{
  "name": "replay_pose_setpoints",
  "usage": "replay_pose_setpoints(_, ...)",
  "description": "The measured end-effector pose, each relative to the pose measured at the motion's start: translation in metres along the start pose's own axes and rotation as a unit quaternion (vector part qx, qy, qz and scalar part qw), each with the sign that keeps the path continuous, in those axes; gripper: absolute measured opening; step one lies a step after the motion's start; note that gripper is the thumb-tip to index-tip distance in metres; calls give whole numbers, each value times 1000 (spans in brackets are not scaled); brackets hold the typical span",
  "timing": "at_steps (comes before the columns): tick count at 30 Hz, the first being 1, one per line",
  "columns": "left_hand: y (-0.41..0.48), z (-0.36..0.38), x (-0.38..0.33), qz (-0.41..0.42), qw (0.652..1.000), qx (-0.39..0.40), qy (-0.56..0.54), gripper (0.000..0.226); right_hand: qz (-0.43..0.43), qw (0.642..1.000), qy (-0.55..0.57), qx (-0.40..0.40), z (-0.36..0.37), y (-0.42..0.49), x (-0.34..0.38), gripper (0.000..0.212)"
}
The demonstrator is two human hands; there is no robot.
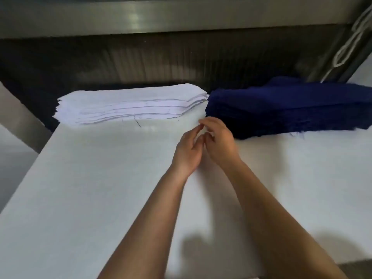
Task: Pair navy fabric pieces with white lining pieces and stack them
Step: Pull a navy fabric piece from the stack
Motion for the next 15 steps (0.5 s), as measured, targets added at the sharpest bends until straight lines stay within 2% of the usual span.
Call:
replay_pose_setpoints(2, 9, 0, -7, 15, 1000, -16, -11, 41, -31, 988, -112, -99, -20, 14, 2, 40)
replay_pose_setpoints(4, 23, 0, -20, 45, 998, -37, 7, 40, -16, 962, -234, -143, -39, 33, 2, 38)
replay_pose_setpoints(7, 48, 5, -39, 92, 990, -46, 94, 42, 69, 921, -376, -80, -48, 56, -8, 41)
replay_pose_setpoints(9, 61, 9, -47, 106, 981, -41, 158, 43, 79, 914, -395, -58, -51, 62, -10, 36)
replay_pose_setpoints(12, 72, 13, -50, 118, 965, -31, 232, 44, 60, 921, -378, -67, -56, 67, -11, 31)
replay_pose_setpoints(15, 78, 15, -53, 135, 959, -30, 248, 44, 69, 930, -356, -59, -61, 69, -13, 30)
Point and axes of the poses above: each hand's wrist, its own y-axis towards the middle knuckle, its own z-axis out of the palm, x = y × z, the point moved 4 cm from there along y, towards the middle knuckle, and after that the axes turned 2 degrees about -z, right-handed, at the moved point
